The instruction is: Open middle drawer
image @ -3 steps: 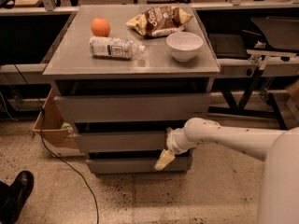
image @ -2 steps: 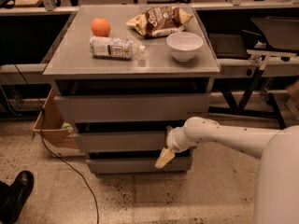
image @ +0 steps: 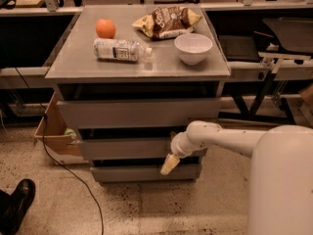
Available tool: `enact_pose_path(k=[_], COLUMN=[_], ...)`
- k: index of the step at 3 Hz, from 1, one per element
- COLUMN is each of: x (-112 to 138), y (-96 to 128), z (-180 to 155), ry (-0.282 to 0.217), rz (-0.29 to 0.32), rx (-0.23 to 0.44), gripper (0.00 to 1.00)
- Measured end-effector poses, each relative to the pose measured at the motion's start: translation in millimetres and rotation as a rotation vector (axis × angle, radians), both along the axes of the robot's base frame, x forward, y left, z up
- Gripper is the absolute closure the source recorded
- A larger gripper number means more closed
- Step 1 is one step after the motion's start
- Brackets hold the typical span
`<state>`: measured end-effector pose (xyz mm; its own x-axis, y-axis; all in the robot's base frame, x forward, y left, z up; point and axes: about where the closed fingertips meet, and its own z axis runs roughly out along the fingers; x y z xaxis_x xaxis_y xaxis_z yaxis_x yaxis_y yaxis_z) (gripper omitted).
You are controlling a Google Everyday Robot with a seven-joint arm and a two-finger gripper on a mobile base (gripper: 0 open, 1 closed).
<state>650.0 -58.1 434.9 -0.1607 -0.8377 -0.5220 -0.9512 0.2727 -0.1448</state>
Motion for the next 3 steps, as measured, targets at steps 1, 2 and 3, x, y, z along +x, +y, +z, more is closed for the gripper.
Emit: enact_pose_path(k=[1, 2, 3], x=[3, 3, -13], y=[2, 2, 2], z=[-5, -5, -8], ry=[-0.001, -0.001, 0.021], rz=[0.016, 0.016, 0.029], rx=[-0.015, -0.015, -0.017], gripper=[0.0, 0.18, 0.42])
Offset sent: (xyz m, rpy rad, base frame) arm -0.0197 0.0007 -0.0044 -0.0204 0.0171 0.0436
